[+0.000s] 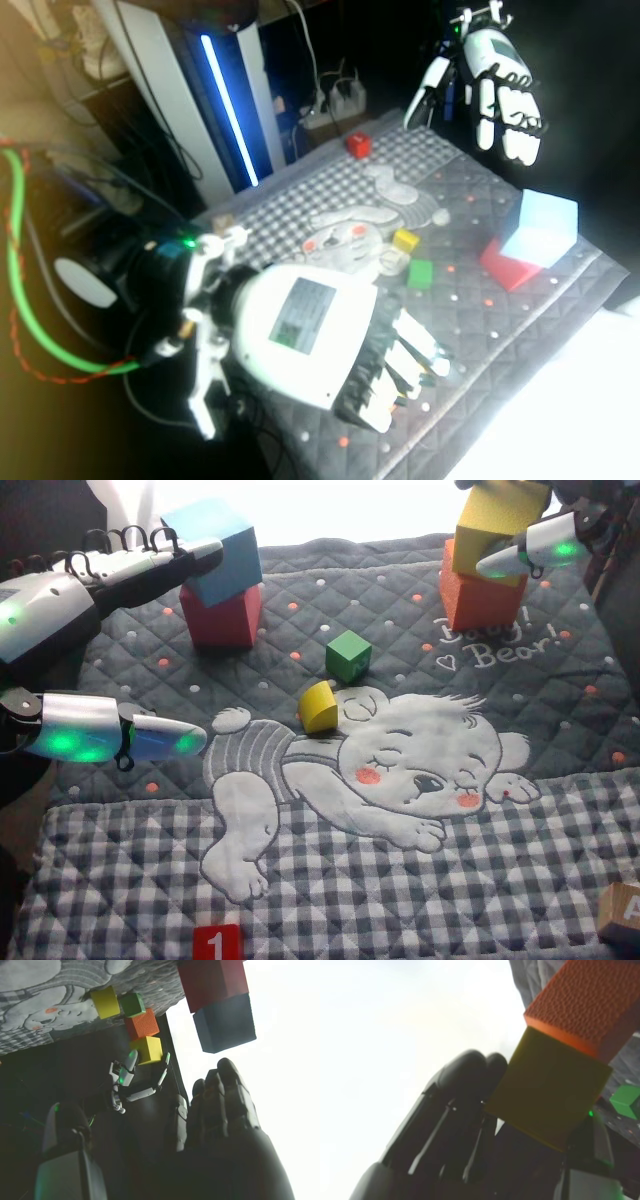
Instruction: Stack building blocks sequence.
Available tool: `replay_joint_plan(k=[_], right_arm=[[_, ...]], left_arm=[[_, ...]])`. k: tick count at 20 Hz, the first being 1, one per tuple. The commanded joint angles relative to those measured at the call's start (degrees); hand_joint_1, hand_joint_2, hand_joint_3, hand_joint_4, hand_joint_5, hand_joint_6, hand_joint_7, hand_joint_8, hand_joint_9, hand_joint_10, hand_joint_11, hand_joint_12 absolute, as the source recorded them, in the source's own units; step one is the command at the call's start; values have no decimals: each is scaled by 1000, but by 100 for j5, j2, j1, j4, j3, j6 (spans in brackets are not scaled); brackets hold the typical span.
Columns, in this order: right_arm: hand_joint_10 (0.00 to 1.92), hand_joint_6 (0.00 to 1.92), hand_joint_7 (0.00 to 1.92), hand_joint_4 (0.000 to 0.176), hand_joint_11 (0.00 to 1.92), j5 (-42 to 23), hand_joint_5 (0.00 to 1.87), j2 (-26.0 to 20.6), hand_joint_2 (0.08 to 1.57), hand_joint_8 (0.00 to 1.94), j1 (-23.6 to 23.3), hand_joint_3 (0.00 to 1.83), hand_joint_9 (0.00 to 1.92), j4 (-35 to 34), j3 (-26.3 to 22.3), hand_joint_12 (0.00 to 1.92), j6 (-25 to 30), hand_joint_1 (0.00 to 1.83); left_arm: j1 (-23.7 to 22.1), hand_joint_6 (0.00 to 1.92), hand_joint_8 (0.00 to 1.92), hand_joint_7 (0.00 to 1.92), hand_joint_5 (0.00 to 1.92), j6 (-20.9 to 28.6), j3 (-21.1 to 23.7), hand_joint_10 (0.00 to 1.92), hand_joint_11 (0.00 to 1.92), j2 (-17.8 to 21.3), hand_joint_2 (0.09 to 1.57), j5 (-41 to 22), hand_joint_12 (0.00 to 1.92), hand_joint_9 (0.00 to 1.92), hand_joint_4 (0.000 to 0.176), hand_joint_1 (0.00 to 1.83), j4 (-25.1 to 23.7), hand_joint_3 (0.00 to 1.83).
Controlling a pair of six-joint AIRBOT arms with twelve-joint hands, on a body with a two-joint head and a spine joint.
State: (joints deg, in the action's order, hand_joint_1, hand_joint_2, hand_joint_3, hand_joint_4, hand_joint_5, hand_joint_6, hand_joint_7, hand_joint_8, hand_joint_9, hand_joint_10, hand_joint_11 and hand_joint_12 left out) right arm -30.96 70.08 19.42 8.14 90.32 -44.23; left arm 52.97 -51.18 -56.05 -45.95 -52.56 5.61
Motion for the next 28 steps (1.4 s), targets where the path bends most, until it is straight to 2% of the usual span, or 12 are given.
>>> replay_joint_plan(k=[1, 2, 3, 4, 6, 9, 20, 21, 23, 26, 27, 28], right_arm=[[631, 846, 1126, 0, 1148, -571, 971, -42, 1085, 899, -59, 1, 1270, -100, 54, 1127, -24, 1262], [402, 1005, 1103, 0, 1070, -562, 836, -34, 1121, 958, -59, 0, 1249, -100, 56, 1106, -24, 1263], [346, 423, 1087, 0, 969, -562, 768, -31, 1071, 863, -56, 0, 1220, -100, 56, 1193, -24, 1342], [346, 423, 1087, 0, 969, -561, 768, -27, 1071, 863, -48, 0, 1220, -100, 56, 1193, -24, 1342], [162, 31, 1069, 0, 799, -560, 708, -26, 1029, 151, -19, 0, 1151, -100, 55, 1138, -23, 1110], [1, 0, 414, 41, 318, -555, 348, -26, 959, 0, 16, 0, 644, -100, 55, 1203, -23, 907], [0, 0, 61, 135, 7, -1341, 4, -384, 922, 0, 28, 0, 296, -108, -531, 1221, -20, 787], [20, 0, 1, 174, 0, -1831, 0, -662, 871, 0, 120, 0, 90, -112, -827, 861, -20, 715], [14, 0, 0, 176, 0, -2702, 0, -1152, 865, 0, 405, 0, 44, -177, -1328, 564, -20, 673], [0, 0, 0, 155, 0, -4543, 0, -1876, 861, 0, 1538, 0, 0, -685, -2209, 29, -22, 739], [0, 0, 0, 131, 4, -5265, 0, -1992, 889, 0, 2080, 11, 0, -901, -2454, 15, -22, 742], [0, 0, 0, 133, 0, -5591, 0, -2035, 946, 0, 2384, 10, 0, -1008, -2585, 2, -23, 800]], left_arm=[[-68, 0, 1, 98, 126, 38, -28, 0, 0, 0, 900, -699, 443, 98, 155, 696, 29, 0], [-69, 4, 0, 97, 135, 38, -29, 0, 0, 0, 912, -707, 441, 99, 144, 711, 29, 5], [-69, 0, 0, 97, 129, 38, -30, 1, 0, 0, 907, -710, 442, 100, 161, 698, 29, 2], [-70, 0, 0, 97, 129, 38, -33, 1, 0, -1, 907, -713, 442, 100, 161, 698, 29, 2], [-71, 0, 0, 83, 118, 38, -36, 0, 0, -2, 908, -714, 462, 93, 167, 707, 27, 1], [-70, 2, 2, 96, 127, 38, -38, 1, 0, 5, 913, -699, 506, 104, 152, 694, 7, 0], [-43, 0, 0, 92, 119, 42, -53, 0, 0, 49, 916, -1039, 472, 91, 164, 653, 138, 0], [10, 1, 0, 75, 117, 43, -10, 0, 0, 93, 908, -1285, 405, 69, 145, 696, 204, 0], [174, 1, 1, 60, 108, 43, 148, 0, 0, 213, 886, -1910, 472, 62, 130, 736, 310, 0], [748, 0, 0, 0, 4, 43, 506, 0, 0, 354, 906, -3386, 3, 0, 86, 765, 641, 3], [985, 10, 3, 8, 27, 61, 610, 3, 62, 370, 880, -3896, 30, 8, 66, 727, 794, 0], [1132, 1, 5, 6, 5, 121, 654, 37, 12, 369, 885, -4186, 663, 25, 10, 604, 876, 0]])
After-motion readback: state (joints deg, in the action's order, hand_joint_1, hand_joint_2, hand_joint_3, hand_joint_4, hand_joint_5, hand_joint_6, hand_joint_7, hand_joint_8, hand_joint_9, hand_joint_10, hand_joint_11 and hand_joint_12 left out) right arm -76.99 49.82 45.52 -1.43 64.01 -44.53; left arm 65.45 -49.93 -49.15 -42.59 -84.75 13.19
